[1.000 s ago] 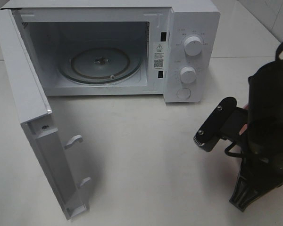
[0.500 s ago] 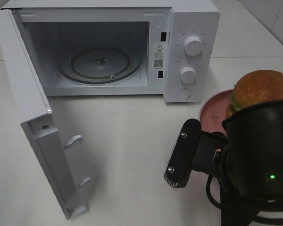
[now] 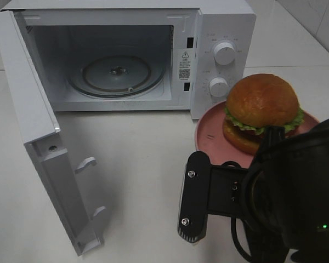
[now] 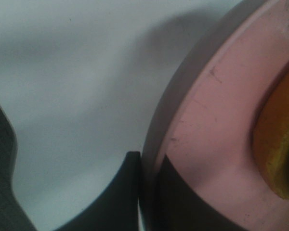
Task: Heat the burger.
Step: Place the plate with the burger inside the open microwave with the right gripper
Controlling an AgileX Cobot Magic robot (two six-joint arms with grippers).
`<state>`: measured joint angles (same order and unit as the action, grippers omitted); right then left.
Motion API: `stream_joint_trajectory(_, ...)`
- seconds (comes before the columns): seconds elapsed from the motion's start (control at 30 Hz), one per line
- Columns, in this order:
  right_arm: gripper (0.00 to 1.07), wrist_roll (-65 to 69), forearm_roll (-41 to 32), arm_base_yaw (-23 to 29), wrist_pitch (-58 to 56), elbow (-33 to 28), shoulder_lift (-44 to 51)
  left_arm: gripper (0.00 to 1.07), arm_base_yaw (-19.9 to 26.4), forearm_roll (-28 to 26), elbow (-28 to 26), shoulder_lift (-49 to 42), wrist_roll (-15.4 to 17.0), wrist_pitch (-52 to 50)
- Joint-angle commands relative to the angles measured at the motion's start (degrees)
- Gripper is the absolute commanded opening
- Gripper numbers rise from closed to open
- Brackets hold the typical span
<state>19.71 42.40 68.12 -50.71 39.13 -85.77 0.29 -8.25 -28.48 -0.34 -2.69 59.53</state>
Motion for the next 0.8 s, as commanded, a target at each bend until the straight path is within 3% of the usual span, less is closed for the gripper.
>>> stream_joint_trajectory(0.03,0.00,-3.04,5.84,0.11,0.97,-0.11,0.40,0.98,-0.17,-0.29,0.11,-1.09,0.06,-0.29)
stream_joint_trajectory(0.43,0.00,-13.87,8.48,0.11,13.24,-0.11,0.40,0.98,-0.17,-0.29,0.11,-1.09,0.06,-0.29)
stream_joint_trajectory(0.8,0.00,-17.25,10.43,0.11,16.62,-0.11,0.40,0.98,-0.17,-0.29,0.11,-1.09,0.06,-0.29)
